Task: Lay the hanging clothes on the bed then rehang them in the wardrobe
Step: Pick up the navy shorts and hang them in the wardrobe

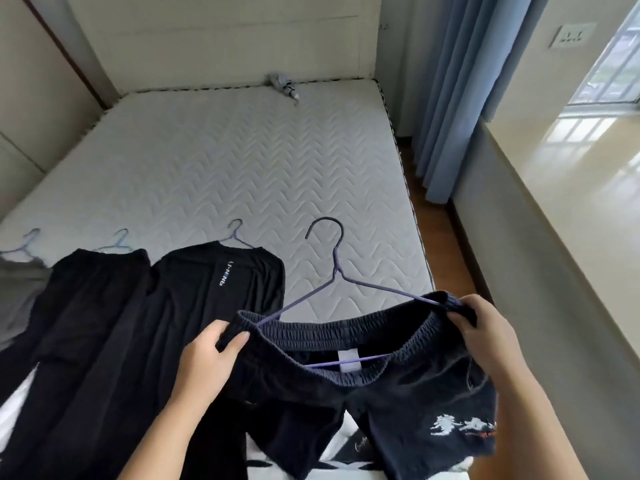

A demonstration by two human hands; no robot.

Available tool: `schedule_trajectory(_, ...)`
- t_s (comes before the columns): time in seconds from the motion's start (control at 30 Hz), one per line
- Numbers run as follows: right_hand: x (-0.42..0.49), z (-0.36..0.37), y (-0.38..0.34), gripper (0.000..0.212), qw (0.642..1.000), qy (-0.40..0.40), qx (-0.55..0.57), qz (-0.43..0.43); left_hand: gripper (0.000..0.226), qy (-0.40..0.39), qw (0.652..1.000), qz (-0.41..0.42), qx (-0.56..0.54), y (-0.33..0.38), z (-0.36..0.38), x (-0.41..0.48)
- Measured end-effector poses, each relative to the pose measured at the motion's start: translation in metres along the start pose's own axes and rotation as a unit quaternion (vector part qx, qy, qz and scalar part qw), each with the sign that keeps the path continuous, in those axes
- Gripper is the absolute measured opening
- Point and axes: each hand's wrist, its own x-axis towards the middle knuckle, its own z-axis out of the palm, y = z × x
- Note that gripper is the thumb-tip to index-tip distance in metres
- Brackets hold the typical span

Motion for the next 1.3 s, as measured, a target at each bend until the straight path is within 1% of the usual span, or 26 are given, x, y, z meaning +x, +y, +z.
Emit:
schedule_trajectory(0.07,-0.011,0.008,-0.026,0.01,0.999,-0.008,-0.007,-0.046,0.044,0.033,0.999,-0.011,-0.012,-0.024,-0.024,-0.018)
schedule_trajectory(0.17,-0.036,0.025,-0.073,0.007,0.992,-0.013,-0.018,-0.124,0.043,0.091,0.995,-0.021,-0.022,-0.064,-0.068,-0.054)
schedule_trajectory(0.2,-0.046,0.032,-0.09,0.011,0.989,-0.019,-0.021,-0.143,0.041,0.11,0.993,-0.03,-0.027,-0.078,-0.082,-0.068)
schedule_trajectory(0.27,-0.074,0.052,-0.125,0.016,0.983,-0.044,-0.02,-0.179,0.038,0.144,0.987,-0.064,-0.042,-0.115,-0.113,-0.099)
schedule_trajectory(0.37,-0.124,0.095,-0.172,0.015,0.968,-0.1,-0.026,-0.228,0.038,0.185,0.972,-0.12,-0.073,-0.184,-0.157,-0.153)
schedule_trajectory(0.4,-0.143,0.112,-0.185,0.015,0.961,-0.12,-0.026,-0.248,0.032,0.203,0.966,-0.138,-0.086,-0.208,-0.17,-0.173)
schedule_trajectory(0.47,-0.184,0.146,-0.211,0.017,0.945,-0.169,-0.033,-0.28,0.009,0.238,0.951,-0.171,-0.1,-0.25,-0.193,-0.217)
schedule_trajectory(0.57,-0.245,0.195,-0.247,0.019,0.915,-0.237,-0.046,-0.323,0.013,0.294,0.921,-0.231,-0.114,-0.301,-0.225,-0.28)
schedule_trajectory(0.67,-0.294,0.235,-0.28,0.01,0.886,-0.298,-0.063,-0.349,0.018,0.333,0.888,-0.29,-0.126,-0.341,-0.248,-0.332)
schedule_trajectory(0.77,-0.333,0.269,-0.313,0.011,0.849,-0.345,-0.084,-0.39,0.007,0.366,0.858,-0.329,-0.146,-0.372,-0.263,-0.369)
schedule_trajectory(0.8,-0.341,0.277,-0.321,0.011,0.839,-0.355,-0.087,-0.403,0.006,0.37,0.853,-0.337,-0.15,-0.38,-0.267,-0.376)
schedule_trajectory(0.87,-0.357,0.299,-0.34,0.009,0.814,-0.377,-0.093,-0.431,0.011,0.377,0.843,-0.356,-0.145,-0.397,-0.276,-0.386)
schedule_trajectory(0.97,-0.374,0.344,-0.373,0.009,0.782,-0.413,-0.103,-0.454,0.015,0.389,0.828,-0.388,-0.113,-0.422,-0.297,-0.391)
schedule_trajectory(1.03,-0.385,0.377,-0.401,0.009,0.774,-0.429,-0.085,-0.458,0.013,0.395,0.815,-0.412,-0.097,-0.438,-0.315,-0.388)
schedule_trajectory(1.13,-0.402,0.431,-0.448,0.015,0.775,-0.432,-0.042,-0.459,0.009,0.4,0.808,-0.423,-0.094,-0.462,-0.346,-0.376)
schedule_trajectory(1.2,-0.413,0.462,-0.485,0.02,0.765,-0.441,-0.018,-0.469,0.013,0.396,0.806,-0.432,-0.085,-0.477,-0.373,-0.363)
schedule_trajectory(1.3,-0.425,0.496,-0.541,0.02,0.746,-0.453,-0.012,-0.488,0.024,0.401,0.8,-0.444,-0.051,-0.496,-0.42,-0.344)
